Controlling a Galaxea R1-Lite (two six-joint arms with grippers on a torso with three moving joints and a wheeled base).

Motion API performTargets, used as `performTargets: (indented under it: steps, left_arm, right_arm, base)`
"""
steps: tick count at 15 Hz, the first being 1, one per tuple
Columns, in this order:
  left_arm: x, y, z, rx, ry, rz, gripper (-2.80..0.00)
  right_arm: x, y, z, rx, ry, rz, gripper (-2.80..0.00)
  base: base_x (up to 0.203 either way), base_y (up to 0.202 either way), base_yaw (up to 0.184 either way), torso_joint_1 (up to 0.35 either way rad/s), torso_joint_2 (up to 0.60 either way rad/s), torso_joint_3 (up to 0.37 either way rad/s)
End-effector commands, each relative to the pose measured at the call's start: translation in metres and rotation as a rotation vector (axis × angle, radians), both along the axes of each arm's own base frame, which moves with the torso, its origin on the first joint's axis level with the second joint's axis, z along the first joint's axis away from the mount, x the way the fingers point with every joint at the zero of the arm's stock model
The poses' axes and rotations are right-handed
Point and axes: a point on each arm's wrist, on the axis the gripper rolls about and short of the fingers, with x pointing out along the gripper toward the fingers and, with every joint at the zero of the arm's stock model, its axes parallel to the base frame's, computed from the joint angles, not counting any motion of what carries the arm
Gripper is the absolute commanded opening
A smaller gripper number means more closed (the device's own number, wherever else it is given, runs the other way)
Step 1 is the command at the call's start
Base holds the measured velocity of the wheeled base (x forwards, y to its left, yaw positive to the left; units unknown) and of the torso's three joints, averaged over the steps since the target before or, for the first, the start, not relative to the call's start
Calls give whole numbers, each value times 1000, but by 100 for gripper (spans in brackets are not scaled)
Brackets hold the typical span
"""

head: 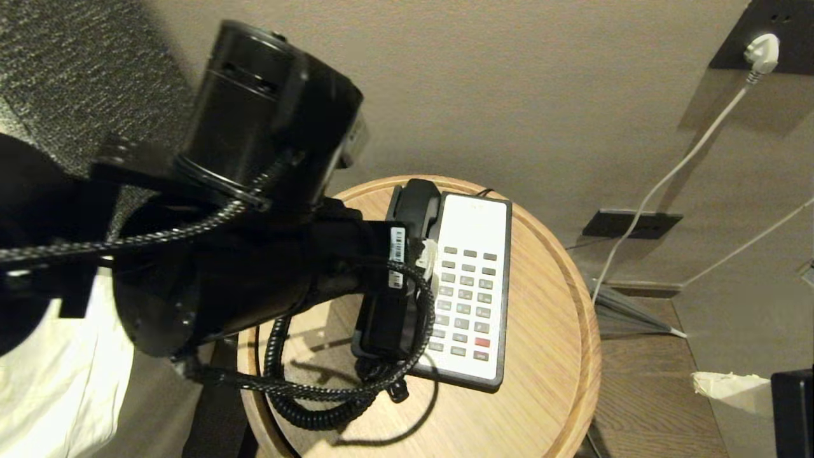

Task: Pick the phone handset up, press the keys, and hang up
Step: Put the handset back, then end the call using the dial pad

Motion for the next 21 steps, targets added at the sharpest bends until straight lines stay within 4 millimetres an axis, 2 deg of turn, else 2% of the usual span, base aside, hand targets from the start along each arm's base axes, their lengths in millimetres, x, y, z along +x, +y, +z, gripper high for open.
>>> performTargets:
  steps: [1, 4, 7, 9, 11, 15, 18, 21]
  left_arm:
    - [-19, 30, 20, -80, -39, 15, -280]
    - [-42, 72, 35, -204, -52, 39, -280]
    - [-71, 126, 45, -399, -68, 106, -280]
    - [-93, 155, 39, -508, -64, 152, -280]
    - [-110, 176, 20, -557, -51, 185, -280]
    - [-138, 199, -3, -702, 15, 142, -280]
    - [-141, 201, -6, -733, 39, 125, -280]
    - [-142, 201, -8, -734, 42, 123, -280]
  right_arm:
    - [2, 2, 1, -2, 3, -3, -280]
    - [15, 15, 13, 22, -15, 2, -280]
    - [35, 38, 27, 26, -15, 16, -280]
    - [44, 52, 32, 15, -5, 40, -280]
    - [49, 67, 30, -3, 14, 73, -280]
    - [51, 103, 40, -1, 18, 167, -280]
    - [48, 123, 36, -21, 41, 220, -280]
    - [45, 135, 30, -50, 64, 247, -280]
  base:
    - [0, 0, 0, 0, 0, 0]
    - [0, 0, 0, 0, 0, 0]
    - [0, 0, 0, 0, 0, 0]
    - [0, 0, 0, 0, 0, 0]
    - [0, 0, 0, 0, 0, 0]
    - [0, 0, 0, 0, 0, 0]
    - [0, 0, 0, 0, 0, 0]
    - [0, 0, 0, 0, 0, 0]
